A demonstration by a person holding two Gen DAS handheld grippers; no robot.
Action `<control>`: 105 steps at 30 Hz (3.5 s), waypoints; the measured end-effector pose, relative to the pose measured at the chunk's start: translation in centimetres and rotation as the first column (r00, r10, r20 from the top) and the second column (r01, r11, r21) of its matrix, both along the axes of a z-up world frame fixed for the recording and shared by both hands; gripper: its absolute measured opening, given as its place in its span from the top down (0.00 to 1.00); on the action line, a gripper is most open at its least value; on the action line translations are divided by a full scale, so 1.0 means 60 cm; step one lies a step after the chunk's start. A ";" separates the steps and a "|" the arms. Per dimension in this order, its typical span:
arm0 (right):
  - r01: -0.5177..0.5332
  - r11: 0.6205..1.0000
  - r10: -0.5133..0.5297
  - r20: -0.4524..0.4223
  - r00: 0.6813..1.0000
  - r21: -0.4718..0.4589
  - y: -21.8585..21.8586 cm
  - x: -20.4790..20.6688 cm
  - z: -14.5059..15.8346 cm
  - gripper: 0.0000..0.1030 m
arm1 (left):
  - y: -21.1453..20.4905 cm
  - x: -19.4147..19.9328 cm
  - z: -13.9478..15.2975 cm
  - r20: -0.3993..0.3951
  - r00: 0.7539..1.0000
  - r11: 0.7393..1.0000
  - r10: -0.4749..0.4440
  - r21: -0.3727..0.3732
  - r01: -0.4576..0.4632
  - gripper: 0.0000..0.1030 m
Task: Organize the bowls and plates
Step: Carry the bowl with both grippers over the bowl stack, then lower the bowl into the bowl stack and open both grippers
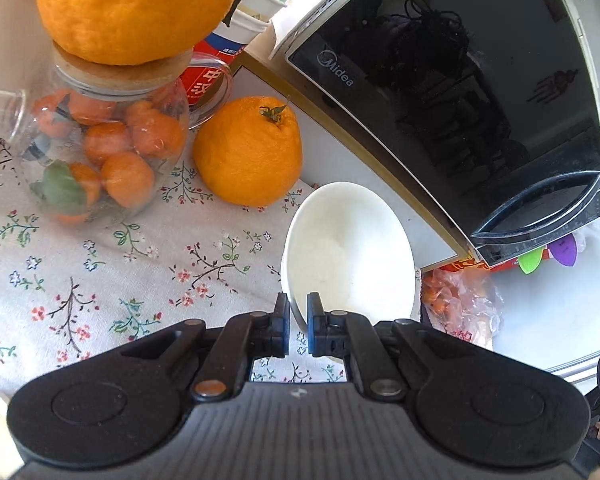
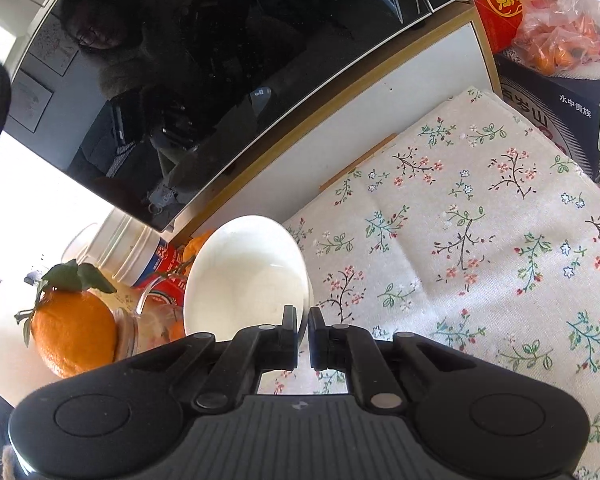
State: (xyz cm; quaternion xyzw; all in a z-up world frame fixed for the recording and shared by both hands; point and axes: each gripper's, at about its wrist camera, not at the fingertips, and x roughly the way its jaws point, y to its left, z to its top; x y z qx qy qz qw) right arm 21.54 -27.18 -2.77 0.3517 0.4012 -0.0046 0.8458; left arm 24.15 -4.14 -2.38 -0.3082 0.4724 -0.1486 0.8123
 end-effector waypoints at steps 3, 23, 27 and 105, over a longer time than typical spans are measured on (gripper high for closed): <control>-0.020 0.999 0.020 -0.008 1.000 -0.026 0.015 -0.024 0.014 0.96 | 0.012 -0.022 0.013 -0.009 1.000 1.000 -0.008 0.015 0.008 0.93; -0.158 0.987 0.159 0.012 0.987 -0.026 0.132 -0.165 0.053 0.94 | 0.144 -0.166 0.046 -0.025 0.999 0.999 -0.027 0.031 0.028 0.92; -0.205 0.978 0.205 -0.004 0.979 -0.025 0.166 -0.169 0.043 0.94 | 0.180 -0.172 0.024 -0.050 0.999 1.000 0.001 -0.001 -0.001 0.92; -0.414 0.910 0.411 -0.179 0.894 0.022 0.258 -0.171 -0.038 0.78 | 0.258 -0.180 -0.003 0.000 0.995 0.895 -0.103 0.436 0.093 0.89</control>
